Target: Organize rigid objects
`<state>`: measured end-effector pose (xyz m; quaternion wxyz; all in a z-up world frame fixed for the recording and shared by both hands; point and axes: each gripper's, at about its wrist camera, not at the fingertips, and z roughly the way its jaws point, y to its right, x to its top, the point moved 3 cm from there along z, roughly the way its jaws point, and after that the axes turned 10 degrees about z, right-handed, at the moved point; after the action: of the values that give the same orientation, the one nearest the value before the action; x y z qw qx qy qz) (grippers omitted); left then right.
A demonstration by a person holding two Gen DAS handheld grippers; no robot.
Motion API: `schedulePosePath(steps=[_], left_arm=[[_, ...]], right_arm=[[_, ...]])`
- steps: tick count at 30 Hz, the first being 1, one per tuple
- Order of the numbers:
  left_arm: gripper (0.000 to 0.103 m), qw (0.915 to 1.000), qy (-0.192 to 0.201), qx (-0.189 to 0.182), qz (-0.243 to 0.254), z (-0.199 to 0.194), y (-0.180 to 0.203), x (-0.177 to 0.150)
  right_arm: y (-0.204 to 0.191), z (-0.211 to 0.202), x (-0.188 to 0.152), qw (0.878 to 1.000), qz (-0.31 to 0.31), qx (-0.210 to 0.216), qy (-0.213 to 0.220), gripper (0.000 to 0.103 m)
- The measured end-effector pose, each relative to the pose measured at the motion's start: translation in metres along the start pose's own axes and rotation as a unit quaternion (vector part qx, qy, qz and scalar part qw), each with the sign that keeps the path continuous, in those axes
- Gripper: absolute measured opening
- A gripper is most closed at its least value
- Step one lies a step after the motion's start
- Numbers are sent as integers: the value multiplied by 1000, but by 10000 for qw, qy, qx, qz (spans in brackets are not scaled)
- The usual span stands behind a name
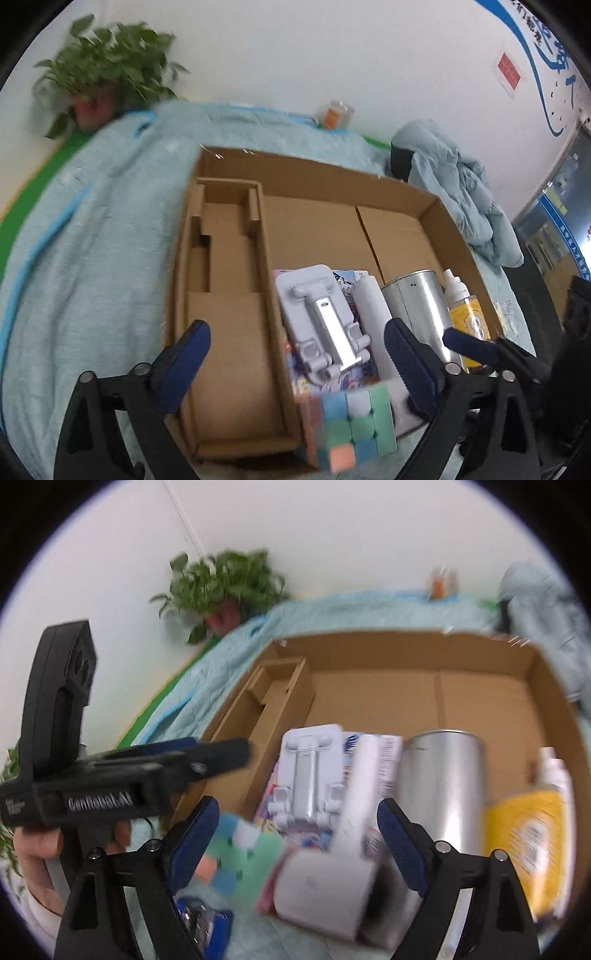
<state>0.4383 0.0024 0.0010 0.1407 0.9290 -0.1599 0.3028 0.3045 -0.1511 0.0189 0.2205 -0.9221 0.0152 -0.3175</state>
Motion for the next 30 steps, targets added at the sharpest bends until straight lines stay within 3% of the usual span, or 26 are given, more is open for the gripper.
schedulePosePath(steps=[3,6,11,15,19,22,26,30], left_arm=[[96,9996,247,-60,76,-33,8,-25],[97,9990,377,192,155,-57,18,-56],[97,9980,-48,569,254,-64,31,-117],[97,9955,-405,802,317,-57,39,-153],[97,9952,-249,891,318,-76,51,-168],[97,9947,100,925,448,-107,68,-168],[97,9931,297,1004,533,-133,81,-164],[97,9923,-18,1106,551,-118,79,-167]], right_arm=[[-4,-38,-31,9983,-193,-180,518,88],[-5,-60,-67,9971,-304,-279,638,88],[-5,-71,-119,9990,-215,-99,385,88],[0,-78,-138,9984,102,-392,393,88],[4,-98,-144,9953,201,-701,641,88],[7,-114,-151,9925,81,-881,840,88],[9,-131,-156,9901,75,-929,1048,88],[9,-134,-161,9908,98,-862,1036,88]])
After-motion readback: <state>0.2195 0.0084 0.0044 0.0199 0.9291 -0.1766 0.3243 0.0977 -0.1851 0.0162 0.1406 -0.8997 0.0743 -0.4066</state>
